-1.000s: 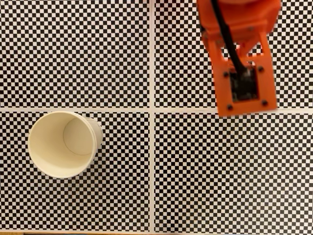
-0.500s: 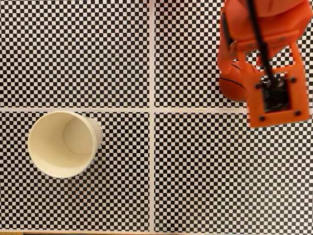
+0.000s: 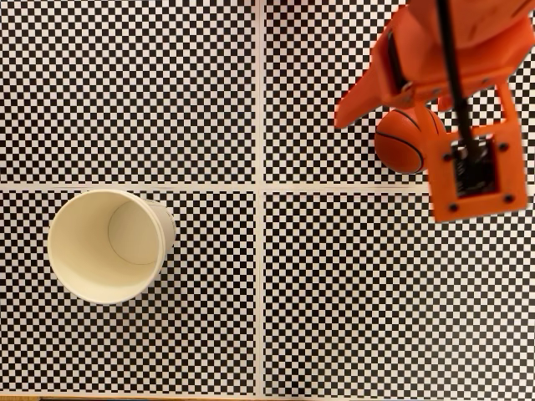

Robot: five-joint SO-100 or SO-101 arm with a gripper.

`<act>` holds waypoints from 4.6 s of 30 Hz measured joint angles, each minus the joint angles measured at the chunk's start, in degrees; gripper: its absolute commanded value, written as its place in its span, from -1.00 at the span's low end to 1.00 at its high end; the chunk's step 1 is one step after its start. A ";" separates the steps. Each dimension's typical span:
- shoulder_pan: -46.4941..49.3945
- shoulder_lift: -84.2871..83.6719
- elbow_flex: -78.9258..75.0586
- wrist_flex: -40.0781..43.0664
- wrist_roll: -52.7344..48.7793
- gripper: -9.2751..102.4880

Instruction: Grasp basketball and place into cup.

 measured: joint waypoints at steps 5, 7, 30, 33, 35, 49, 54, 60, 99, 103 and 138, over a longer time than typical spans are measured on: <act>-0.70 -3.08 -2.11 -1.41 1.49 0.21; -1.49 -4.04 -2.55 -2.11 1.49 0.22; -1.58 -14.85 -3.16 -8.70 4.83 0.32; -1.93 -16.35 -3.78 -8.70 5.54 0.28; -2.72 -17.58 -3.78 -8.70 5.71 0.27; -2.90 -23.64 -5.45 -13.71 6.42 0.22; -2.81 -25.22 -5.45 -14.41 7.47 0.01; -3.08 -26.89 -5.45 -15.21 8.35 -0.15; 5.10 -20.30 -14.85 -10.28 5.01 -0.84; 7.91 -20.30 -20.57 -7.29 3.52 -0.84; 37.97 -9.49 -34.63 -4.22 -12.39 -0.84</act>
